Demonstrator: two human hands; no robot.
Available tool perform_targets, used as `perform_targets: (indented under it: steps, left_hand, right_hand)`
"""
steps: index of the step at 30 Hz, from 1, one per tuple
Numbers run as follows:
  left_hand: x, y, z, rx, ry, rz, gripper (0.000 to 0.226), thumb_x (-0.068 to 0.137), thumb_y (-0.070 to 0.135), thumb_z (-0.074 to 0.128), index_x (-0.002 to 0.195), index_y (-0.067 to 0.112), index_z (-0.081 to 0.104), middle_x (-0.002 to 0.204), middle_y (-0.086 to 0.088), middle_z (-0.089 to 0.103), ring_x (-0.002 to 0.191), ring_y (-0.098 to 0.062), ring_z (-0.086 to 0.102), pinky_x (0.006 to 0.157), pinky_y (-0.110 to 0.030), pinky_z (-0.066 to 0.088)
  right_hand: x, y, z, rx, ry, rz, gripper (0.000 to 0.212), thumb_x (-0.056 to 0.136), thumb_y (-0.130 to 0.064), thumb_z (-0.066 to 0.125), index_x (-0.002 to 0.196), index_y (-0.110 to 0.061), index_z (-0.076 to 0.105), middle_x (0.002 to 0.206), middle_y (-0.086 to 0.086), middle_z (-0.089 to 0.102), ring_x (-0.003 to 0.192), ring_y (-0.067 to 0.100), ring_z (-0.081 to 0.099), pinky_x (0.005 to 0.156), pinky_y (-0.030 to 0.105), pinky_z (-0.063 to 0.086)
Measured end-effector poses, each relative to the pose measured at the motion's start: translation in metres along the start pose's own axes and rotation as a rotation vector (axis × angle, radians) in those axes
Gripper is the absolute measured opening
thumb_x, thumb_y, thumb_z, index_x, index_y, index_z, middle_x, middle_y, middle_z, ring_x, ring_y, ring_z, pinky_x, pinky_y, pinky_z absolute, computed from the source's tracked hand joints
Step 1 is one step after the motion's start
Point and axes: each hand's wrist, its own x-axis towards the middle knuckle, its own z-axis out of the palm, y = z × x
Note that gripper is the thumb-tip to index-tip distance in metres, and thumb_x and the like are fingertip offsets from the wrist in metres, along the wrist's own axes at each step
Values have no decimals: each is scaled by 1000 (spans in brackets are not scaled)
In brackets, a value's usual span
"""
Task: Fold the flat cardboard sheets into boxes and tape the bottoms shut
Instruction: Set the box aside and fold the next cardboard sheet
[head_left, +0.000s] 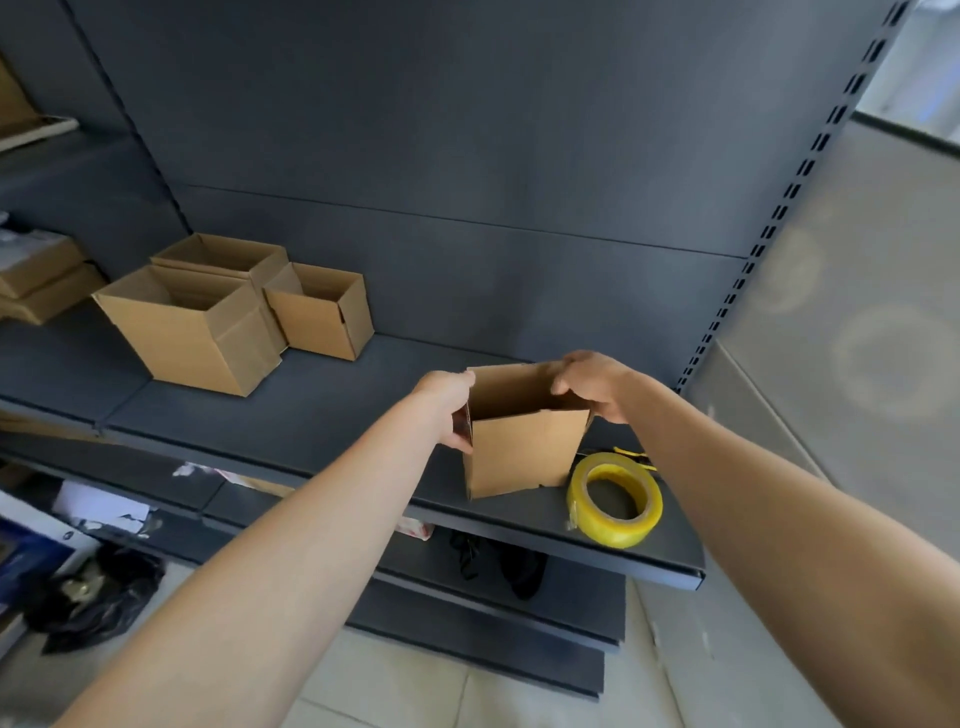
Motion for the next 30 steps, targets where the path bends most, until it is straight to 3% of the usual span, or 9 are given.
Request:
perform_targets:
  steps: [4,6,10,14,19,22,26,30]
  left_hand:
    - [19,0,0,-24,-60,34,43,93,24,57,131,11,43,127,-16,51,112,-38,54,70,-56,56]
    - [27,-1,-1,-57,-76,48,40,93,17,56,131,11,45,126,-16,52,112,-36,55,67,-57,56]
    - [29,-1,-4,-140,-72,40,35,93,18,56,126,14,47,121,-15,55,109,-33,55,67,-59,55]
    - [31,-1,-7,-168,-97,27,34,91,16,58,123,11,49,115,-15,58,107,-32,57,76,-61,53]
    - [26,0,1,-165,-58,35,41,84,3,64,124,6,51,122,-17,55,111,-35,57,86,-59,51]
    - [27,-3,9,-159,-29,66,41,81,-4,66,120,1,53,124,-18,55,113,-33,56,93,-51,50]
    - [27,-6,14,-143,-8,88,36,81,-6,66,115,-2,57,126,-19,54,116,-33,55,96,-48,48]
    - [25,-9,17,-124,35,105,21,83,-8,60,101,2,58,122,-16,54,111,-29,57,89,-43,52]
  right_hand:
    - [8,8,0,281,32,52,51,93,-42,55,135,-16,44,130,8,53,115,30,54,102,46,44]
    - [12,10,-1,409,55,88,52,93,-49,51,131,-13,44,123,11,56,108,31,58,98,45,48]
    - [18,10,-6,543,49,125,45,97,-47,45,126,-14,43,119,16,57,103,33,62,89,45,54]
    - [22,14,-15,629,-98,116,34,99,-35,44,124,-11,48,115,19,62,96,32,66,72,40,58]
    - [29,15,-26,534,-303,95,36,99,-30,47,129,-11,49,122,15,62,105,34,63,85,49,54]
    - [29,13,-29,482,-340,96,38,95,-38,53,125,-13,52,119,14,63,104,33,65,82,47,55]
    - [34,14,-28,507,-339,111,36,98,-40,45,120,-11,51,113,15,65,98,32,66,73,43,57]
    - [38,18,-28,511,-333,104,25,101,-26,39,120,-13,47,113,16,61,101,35,63,87,53,52]
